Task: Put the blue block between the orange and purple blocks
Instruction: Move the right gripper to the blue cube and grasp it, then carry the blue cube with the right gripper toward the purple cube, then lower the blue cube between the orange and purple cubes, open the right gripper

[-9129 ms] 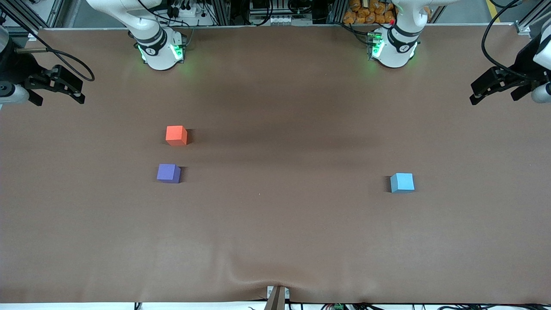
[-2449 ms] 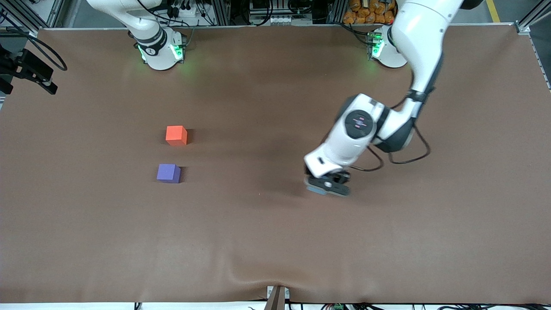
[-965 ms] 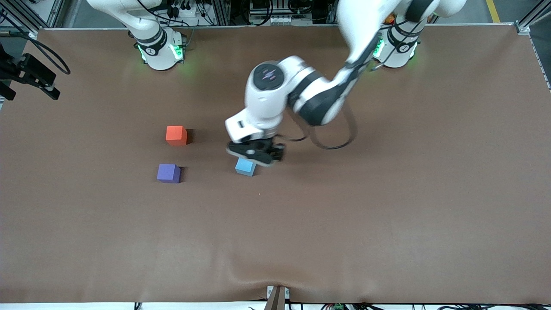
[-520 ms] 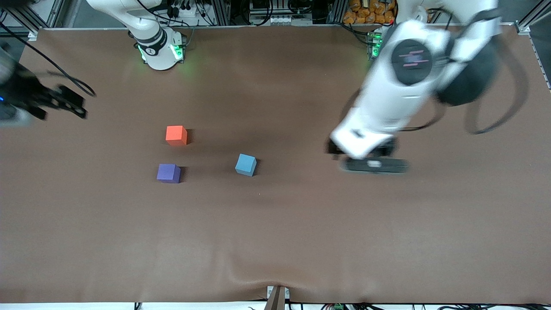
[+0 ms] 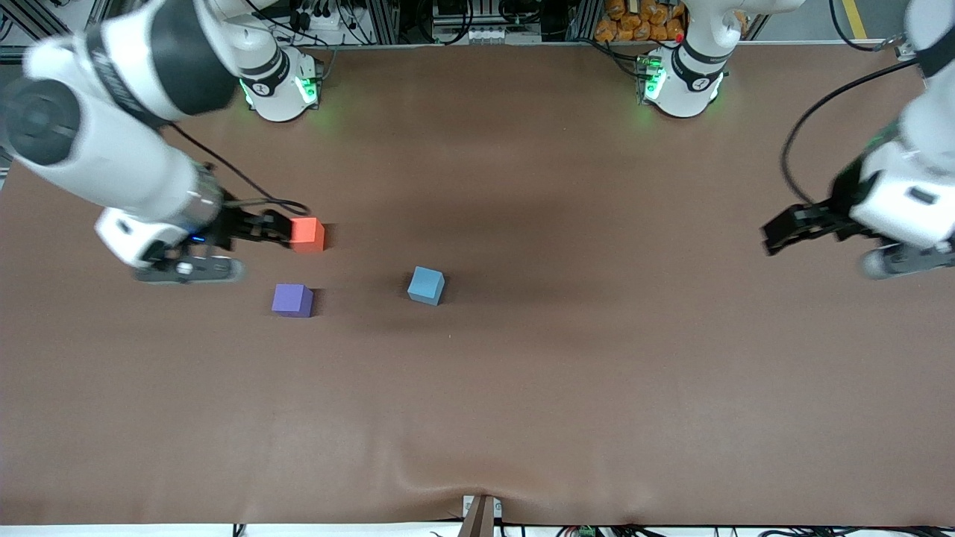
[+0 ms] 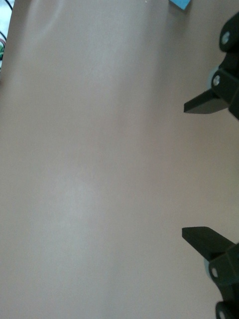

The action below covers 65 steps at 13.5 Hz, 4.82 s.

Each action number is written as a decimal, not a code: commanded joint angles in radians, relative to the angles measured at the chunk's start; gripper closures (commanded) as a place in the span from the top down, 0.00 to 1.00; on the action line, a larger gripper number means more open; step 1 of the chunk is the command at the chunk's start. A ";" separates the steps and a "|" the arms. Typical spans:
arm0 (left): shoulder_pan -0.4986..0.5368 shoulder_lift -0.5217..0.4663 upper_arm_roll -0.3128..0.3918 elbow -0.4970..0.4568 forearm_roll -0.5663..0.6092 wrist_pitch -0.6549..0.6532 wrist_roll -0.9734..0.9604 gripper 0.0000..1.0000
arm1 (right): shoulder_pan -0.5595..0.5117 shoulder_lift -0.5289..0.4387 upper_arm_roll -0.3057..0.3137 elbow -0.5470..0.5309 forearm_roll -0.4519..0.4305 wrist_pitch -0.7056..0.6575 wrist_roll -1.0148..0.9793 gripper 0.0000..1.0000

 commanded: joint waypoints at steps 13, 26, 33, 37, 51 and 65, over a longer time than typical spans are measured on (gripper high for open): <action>0.179 -0.229 -0.015 -0.378 -0.014 0.197 0.138 1.00 | 0.234 0.305 -0.011 -0.135 0.024 0.436 0.227 1.00; 0.173 -0.238 -0.041 -0.372 -0.018 0.192 0.144 1.00 | 0.283 0.414 -0.011 -0.135 0.015 0.541 0.341 1.00; 0.171 -0.230 -0.049 -0.372 -0.018 0.192 0.143 1.00 | 0.300 0.442 -0.012 -0.138 0.012 0.568 0.363 1.00; 0.171 -0.232 -0.049 -0.373 -0.017 0.191 0.146 1.00 | 0.304 0.448 -0.014 -0.138 -0.009 0.565 0.404 0.76; 0.139 -0.186 -0.059 -0.373 -0.017 0.242 0.143 1.00 | 0.082 0.134 -0.041 -0.256 -0.034 0.232 0.141 0.46; 0.136 -0.175 -0.065 -0.376 -0.015 0.242 0.143 1.00 | -0.110 -0.028 -0.045 -0.694 -0.042 0.522 -0.275 0.45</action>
